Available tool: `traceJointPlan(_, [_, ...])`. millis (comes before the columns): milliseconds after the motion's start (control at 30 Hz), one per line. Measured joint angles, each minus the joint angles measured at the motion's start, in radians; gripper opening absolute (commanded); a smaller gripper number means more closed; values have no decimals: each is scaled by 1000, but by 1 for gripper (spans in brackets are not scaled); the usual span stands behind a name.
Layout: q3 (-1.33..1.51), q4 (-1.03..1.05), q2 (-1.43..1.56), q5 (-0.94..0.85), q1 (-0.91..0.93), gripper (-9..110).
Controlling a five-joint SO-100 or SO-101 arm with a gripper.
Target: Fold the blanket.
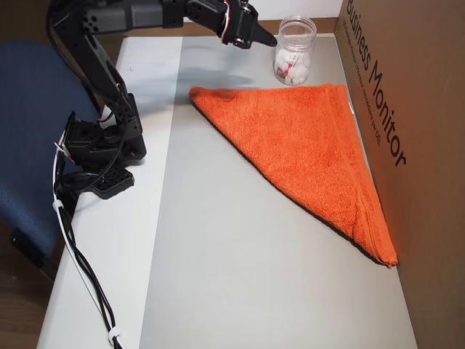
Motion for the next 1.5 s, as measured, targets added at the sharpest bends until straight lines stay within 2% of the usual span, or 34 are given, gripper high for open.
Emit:
traceJointPlan(367, [156,238,325,-20,-80,12])
traceJointPlan(767, [156,632,509,-310,-107,12])
traceJointPlan(933, [163,755,554,-348,-147,12])
traceJointPlan(1500, [387,773,578,-348,-296,13])
